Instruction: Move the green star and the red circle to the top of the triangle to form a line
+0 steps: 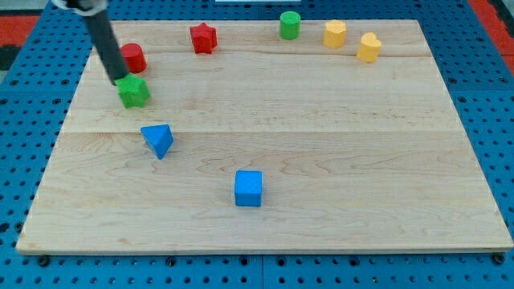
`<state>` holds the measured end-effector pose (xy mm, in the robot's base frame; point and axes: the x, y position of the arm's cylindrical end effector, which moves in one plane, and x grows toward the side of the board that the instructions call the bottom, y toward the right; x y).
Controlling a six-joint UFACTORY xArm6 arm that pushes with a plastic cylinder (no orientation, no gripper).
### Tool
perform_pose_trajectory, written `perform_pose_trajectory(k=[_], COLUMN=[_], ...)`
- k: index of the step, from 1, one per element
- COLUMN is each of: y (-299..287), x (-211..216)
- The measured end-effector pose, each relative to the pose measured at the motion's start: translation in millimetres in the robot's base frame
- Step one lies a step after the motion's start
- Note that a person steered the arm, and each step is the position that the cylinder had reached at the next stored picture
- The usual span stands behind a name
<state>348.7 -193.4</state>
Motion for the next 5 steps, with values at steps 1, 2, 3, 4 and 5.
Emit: perform_pose_trajectory(k=[1,2,3,4,5], y=[7.0,-55.9,-83.6,-45.0,-13.4], x=[17.1,-0.3,-47.0,-74.6,-67.5])
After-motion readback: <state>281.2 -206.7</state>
